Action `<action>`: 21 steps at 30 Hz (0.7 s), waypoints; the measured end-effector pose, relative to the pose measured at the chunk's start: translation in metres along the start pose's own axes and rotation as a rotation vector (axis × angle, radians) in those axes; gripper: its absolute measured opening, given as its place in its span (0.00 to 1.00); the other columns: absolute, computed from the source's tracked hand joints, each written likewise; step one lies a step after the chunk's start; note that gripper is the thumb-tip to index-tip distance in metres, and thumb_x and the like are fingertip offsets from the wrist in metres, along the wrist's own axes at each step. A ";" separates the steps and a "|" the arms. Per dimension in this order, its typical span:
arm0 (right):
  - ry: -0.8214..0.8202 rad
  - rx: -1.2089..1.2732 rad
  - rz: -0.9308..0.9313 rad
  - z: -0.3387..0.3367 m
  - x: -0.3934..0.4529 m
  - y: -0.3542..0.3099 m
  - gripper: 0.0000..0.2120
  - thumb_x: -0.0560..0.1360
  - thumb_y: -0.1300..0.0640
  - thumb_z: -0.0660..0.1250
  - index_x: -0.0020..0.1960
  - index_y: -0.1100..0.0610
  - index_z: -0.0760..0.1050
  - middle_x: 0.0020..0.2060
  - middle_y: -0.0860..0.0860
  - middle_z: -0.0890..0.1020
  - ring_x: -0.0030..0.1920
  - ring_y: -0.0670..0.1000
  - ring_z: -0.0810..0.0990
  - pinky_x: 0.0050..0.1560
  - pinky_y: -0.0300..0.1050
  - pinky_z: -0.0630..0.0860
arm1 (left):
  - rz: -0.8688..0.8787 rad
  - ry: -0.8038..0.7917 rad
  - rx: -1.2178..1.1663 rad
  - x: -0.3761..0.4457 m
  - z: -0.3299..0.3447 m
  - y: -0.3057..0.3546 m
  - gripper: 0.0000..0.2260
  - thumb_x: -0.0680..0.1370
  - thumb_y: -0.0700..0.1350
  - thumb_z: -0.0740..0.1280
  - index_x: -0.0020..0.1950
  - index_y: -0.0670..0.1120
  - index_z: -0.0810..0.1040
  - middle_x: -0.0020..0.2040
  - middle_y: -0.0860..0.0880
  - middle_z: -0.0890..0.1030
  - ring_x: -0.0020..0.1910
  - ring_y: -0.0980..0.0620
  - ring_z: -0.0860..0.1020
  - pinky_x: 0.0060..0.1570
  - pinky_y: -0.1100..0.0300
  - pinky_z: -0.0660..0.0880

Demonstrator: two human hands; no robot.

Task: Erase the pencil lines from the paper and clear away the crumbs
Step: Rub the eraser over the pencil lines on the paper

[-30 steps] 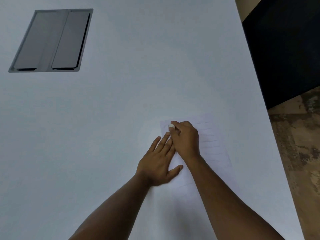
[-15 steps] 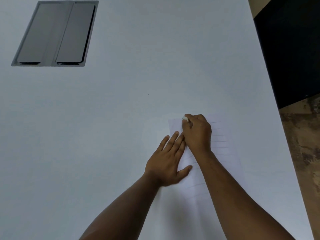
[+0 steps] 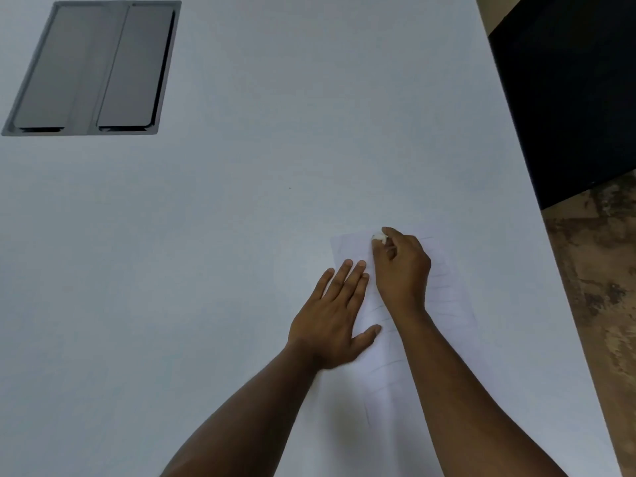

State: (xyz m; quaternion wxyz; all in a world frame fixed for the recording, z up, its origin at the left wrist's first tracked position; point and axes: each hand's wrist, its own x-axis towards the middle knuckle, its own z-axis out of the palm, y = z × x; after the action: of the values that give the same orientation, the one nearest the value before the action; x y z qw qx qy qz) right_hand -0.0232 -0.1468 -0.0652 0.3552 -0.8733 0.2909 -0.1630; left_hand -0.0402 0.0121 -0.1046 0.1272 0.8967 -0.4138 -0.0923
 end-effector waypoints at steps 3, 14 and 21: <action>-0.019 0.046 -0.005 -0.007 -0.014 0.003 0.10 0.79 0.56 0.70 0.57 0.59 0.82 0.46 0.50 0.83 0.45 0.44 0.80 0.47 0.25 0.72 | 0.010 -0.009 -0.006 0.001 0.001 -0.002 0.38 0.84 0.67 0.49 0.85 0.43 0.48 0.85 0.46 0.45 0.83 0.50 0.40 0.82 0.47 0.46; -0.173 0.067 0.009 -0.010 -0.024 0.007 0.10 0.78 0.53 0.70 0.54 0.57 0.83 0.41 0.47 0.85 0.42 0.44 0.82 0.48 0.42 0.81 | -0.082 0.016 0.063 0.021 -0.015 -0.044 0.40 0.83 0.68 0.46 0.84 0.41 0.48 0.85 0.44 0.45 0.84 0.48 0.40 0.81 0.47 0.40; -0.210 -0.073 -0.116 0.015 -0.017 -0.013 0.11 0.80 0.53 0.68 0.57 0.58 0.82 0.45 0.52 0.85 0.46 0.50 0.83 0.49 0.39 0.77 | -0.084 0.013 0.055 0.021 -0.015 -0.044 0.41 0.82 0.69 0.46 0.84 0.41 0.47 0.85 0.43 0.45 0.84 0.48 0.40 0.82 0.47 0.41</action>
State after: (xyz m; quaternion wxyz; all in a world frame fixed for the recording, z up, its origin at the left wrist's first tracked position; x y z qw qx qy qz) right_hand -0.0240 -0.1211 -0.0674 0.3415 -0.9133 0.2068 -0.0802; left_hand 0.0088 0.0255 -0.1045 0.1014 0.9171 -0.3771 -0.0803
